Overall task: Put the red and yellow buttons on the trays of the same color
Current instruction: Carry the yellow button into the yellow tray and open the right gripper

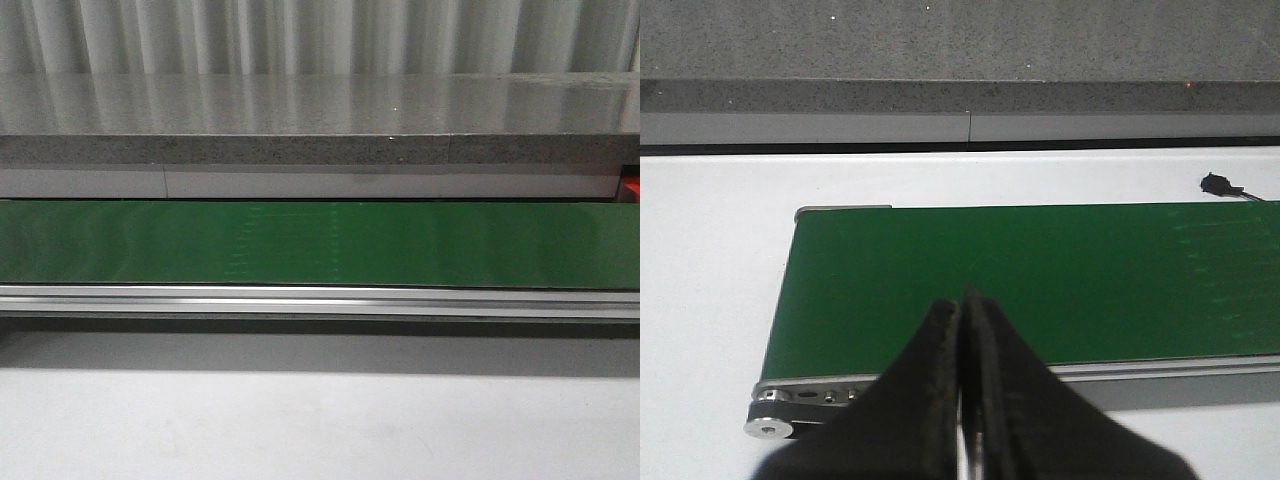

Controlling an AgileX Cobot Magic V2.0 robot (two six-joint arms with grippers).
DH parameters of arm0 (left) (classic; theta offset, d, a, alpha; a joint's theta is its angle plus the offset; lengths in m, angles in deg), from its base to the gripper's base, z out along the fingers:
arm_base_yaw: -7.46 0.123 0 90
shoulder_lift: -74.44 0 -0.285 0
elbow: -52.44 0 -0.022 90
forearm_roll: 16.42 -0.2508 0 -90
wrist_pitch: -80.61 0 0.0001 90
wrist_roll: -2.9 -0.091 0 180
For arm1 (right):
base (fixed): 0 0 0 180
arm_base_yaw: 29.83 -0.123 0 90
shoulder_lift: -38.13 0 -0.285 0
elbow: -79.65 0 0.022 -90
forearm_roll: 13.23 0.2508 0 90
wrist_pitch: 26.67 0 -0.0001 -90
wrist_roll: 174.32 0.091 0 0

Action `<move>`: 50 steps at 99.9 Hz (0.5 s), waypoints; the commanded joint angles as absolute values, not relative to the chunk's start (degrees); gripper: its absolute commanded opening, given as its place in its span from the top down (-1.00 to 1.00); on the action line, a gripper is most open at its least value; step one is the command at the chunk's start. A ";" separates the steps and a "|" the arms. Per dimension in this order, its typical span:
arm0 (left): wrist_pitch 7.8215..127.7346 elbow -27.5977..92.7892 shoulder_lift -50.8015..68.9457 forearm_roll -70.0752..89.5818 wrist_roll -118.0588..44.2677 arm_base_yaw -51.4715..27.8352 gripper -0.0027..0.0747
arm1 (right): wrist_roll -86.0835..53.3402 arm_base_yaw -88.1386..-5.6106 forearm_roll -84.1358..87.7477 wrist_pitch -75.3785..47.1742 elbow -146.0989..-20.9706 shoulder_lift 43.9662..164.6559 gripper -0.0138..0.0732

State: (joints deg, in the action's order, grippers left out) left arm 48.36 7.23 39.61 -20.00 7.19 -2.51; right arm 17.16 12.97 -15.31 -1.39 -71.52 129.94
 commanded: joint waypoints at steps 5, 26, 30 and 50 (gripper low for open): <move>52.61 8.87 39.41 -19.58 7.47 -3.06 0.98 | 17.33 13.46 -15.96 -5.01 -72.94 129.94 0.60; 52.61 8.87 39.41 -19.58 7.47 -3.06 0.98 | 17.33 13.46 -15.96 -6.29 -72.94 131.83 0.60; 52.61 8.87 39.41 -19.58 7.47 -3.06 0.98 | 17.33 13.46 -15.96 -6.66 -72.94 132.07 0.60; 52.61 8.87 39.41 -19.58 7.47 -3.06 0.98 | 17.33 13.46 -15.96 -6.89 -72.94 133.34 0.60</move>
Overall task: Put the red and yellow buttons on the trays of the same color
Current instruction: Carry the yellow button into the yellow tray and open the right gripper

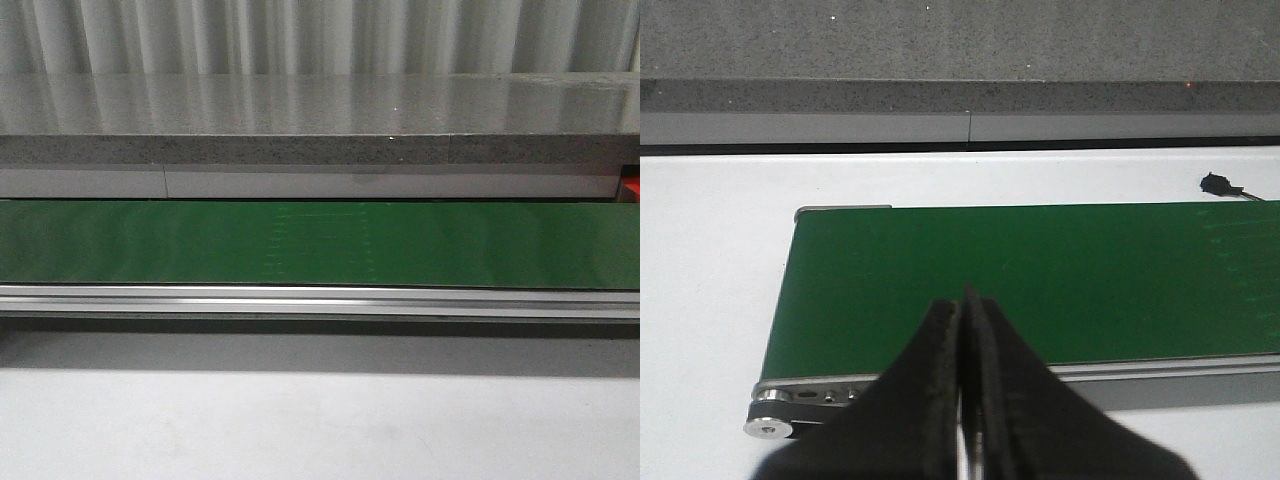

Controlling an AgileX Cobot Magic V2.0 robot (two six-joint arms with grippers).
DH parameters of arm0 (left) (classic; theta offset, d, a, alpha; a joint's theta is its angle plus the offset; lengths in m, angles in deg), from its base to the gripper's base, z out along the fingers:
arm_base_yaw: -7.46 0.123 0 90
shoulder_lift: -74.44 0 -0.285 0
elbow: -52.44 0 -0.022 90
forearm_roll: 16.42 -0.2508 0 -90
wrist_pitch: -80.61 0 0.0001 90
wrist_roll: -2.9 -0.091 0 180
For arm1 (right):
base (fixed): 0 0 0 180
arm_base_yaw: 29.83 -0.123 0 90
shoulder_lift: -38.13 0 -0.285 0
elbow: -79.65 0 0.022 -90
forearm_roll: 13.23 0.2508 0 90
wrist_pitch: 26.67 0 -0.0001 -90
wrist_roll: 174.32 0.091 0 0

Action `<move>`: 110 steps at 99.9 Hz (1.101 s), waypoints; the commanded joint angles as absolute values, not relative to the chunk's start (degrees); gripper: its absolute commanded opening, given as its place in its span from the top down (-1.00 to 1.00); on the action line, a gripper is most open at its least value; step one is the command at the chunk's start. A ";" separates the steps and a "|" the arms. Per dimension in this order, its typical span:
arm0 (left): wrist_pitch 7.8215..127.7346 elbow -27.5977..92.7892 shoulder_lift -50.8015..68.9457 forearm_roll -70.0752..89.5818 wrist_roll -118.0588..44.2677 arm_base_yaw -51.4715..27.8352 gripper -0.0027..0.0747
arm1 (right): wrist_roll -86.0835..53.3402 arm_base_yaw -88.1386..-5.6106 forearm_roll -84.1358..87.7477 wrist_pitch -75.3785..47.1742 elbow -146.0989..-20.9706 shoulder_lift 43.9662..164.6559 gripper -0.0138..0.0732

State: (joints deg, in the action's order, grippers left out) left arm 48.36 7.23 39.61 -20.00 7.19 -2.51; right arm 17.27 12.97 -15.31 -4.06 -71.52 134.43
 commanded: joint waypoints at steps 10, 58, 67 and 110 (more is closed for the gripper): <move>52.61 8.87 39.41 -19.58 7.47 -3.06 0.98 | 17.33 13.46 -15.96 -6.72 -72.87 134.02 0.60; 52.61 8.87 39.41 -19.58 7.47 -3.06 0.98 | 17.33 13.46 -15.96 -5.23 -72.87 134.91 0.22; 52.61 8.87 39.41 -19.58 7.47 -3.06 0.98 | 17.33 13.46 -15.96 -5.03 -72.87 134.91 -0.10; 52.61 8.87 39.41 -19.58 7.47 -3.06 0.98 | 17.33 13.28 -15.09 -3.13 -73.00 128.50 -0.61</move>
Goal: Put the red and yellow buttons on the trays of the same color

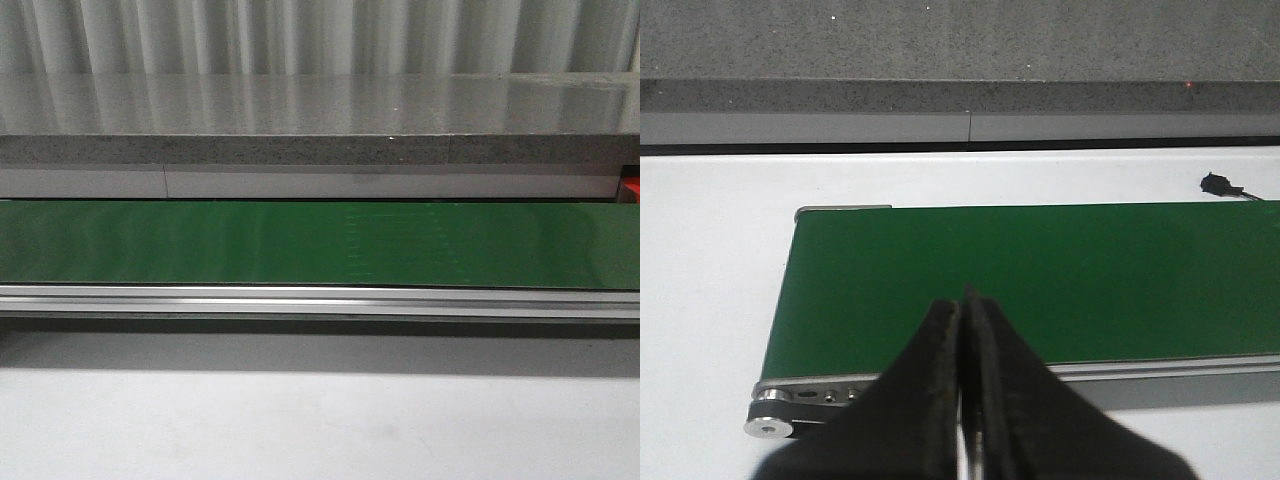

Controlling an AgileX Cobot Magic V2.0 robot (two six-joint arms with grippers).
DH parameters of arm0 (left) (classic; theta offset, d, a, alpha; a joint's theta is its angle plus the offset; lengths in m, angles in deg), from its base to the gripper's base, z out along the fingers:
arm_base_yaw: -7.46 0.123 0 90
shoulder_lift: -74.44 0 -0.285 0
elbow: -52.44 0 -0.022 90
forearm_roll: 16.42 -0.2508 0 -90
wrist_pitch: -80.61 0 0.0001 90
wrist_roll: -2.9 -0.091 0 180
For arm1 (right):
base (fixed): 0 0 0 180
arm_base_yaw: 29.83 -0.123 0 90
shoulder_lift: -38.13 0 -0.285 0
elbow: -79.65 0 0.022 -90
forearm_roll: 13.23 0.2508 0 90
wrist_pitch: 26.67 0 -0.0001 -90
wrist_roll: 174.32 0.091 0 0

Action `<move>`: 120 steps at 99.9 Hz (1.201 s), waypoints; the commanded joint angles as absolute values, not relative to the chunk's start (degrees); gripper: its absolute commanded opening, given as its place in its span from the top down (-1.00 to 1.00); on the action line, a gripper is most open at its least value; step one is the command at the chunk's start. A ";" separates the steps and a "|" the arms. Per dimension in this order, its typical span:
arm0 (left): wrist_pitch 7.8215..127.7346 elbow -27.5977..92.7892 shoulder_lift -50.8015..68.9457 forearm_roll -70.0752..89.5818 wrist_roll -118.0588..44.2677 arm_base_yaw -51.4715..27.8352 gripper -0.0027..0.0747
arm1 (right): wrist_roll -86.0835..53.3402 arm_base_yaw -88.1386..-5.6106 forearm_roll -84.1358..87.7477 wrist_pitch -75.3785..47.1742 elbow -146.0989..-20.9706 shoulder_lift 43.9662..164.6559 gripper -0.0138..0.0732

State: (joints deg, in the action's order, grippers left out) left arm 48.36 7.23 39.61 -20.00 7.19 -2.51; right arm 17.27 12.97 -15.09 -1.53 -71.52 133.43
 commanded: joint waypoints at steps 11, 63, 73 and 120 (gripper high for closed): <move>52.61 8.87 39.41 -19.58 7.47 -3.06 0.98 | 17.33 12.61 -14.97 -3.13 -73.00 123.92 -0.61; 52.61 8.87 39.41 -19.58 7.47 -3.06 0.98 | 12.38 -14.50 -15.03 -3.46 -73.00 96.73 -0.61; 52.61 8.87 39.41 -19.58 7.47 -3.06 0.98 | 9.03 -21.44 -15.03 -2.72 -72.65 91.83 -0.61; 52.61 8.87 39.41 -19.58 7.47 -3.06 0.98 | 3.57 -32.07 -14.97 1.59 -59.39 68.03 0.50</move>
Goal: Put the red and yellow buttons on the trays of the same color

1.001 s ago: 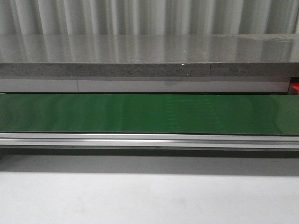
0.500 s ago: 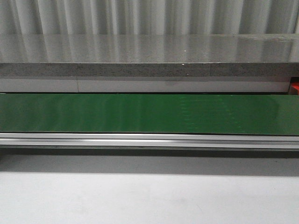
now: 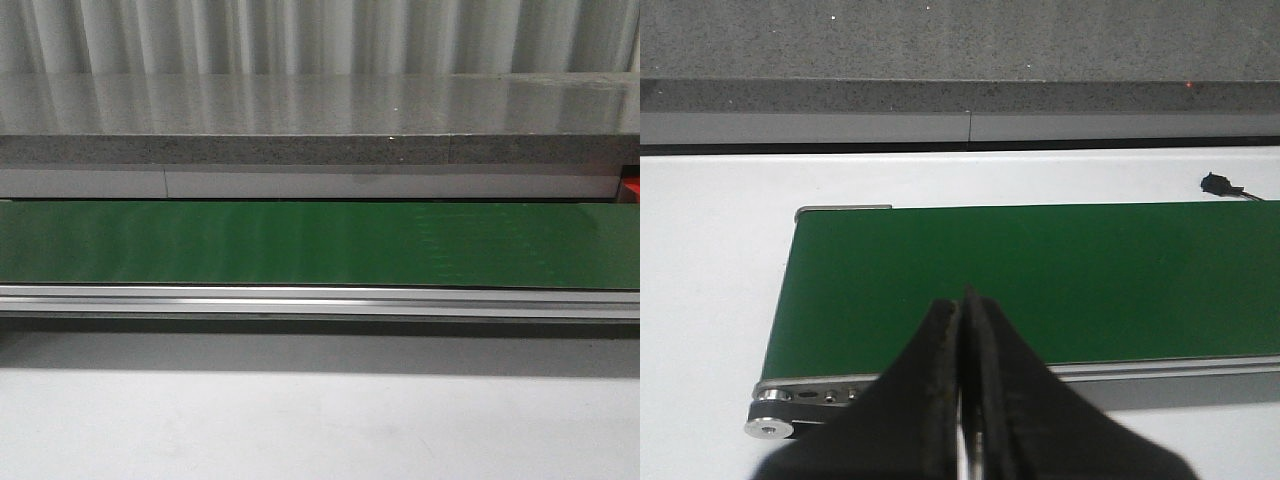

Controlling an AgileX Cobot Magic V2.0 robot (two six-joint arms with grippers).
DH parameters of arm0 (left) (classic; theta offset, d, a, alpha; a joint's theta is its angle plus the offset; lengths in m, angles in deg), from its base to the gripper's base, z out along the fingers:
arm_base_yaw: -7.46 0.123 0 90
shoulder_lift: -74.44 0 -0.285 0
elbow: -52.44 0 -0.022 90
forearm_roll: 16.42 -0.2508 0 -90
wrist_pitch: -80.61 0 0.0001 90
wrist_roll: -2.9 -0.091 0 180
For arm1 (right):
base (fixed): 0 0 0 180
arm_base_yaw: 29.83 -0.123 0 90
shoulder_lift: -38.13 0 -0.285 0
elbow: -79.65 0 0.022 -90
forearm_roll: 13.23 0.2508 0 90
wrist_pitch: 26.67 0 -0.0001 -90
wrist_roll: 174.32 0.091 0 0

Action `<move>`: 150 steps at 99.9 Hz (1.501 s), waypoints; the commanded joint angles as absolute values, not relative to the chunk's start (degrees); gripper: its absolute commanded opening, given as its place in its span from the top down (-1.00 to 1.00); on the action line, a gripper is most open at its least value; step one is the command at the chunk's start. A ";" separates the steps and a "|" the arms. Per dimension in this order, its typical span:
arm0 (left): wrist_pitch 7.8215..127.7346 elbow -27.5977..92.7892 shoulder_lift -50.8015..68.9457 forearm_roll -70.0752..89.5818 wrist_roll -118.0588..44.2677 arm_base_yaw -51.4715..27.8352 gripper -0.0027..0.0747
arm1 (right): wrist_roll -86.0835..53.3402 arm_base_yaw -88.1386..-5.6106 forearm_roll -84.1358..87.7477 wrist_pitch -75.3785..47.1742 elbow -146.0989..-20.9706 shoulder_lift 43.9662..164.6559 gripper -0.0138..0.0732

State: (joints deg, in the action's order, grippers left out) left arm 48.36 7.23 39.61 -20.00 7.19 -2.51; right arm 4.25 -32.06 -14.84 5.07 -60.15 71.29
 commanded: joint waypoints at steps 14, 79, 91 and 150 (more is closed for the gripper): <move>52.61 8.87 39.41 -19.58 7.47 -3.06 0.98 | 3.57 -32.07 -14.97 2.51 -57.81 63.96 0.84; 52.61 8.87 39.41 -19.58 7.47 -3.06 0.98 | 3.57 -32.07 -14.97 3.58 -57.70 63.62 0.84; 52.61 8.87 39.41 -19.58 7.47 -3.06 0.98 | 3.57 -32.07 -15.03 3.50 -57.58 63.55 0.84; 52.61 8.87 39.41 -19.58 7.47 -3.06 0.98 | 3.97 -30.55 -10.83 -18.11 -29.27 44.40 0.84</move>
State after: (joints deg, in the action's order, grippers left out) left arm 48.36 7.23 39.61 -20.00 7.19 -2.51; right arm 3.93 -30.84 -12.27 -11.21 -31.12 46.41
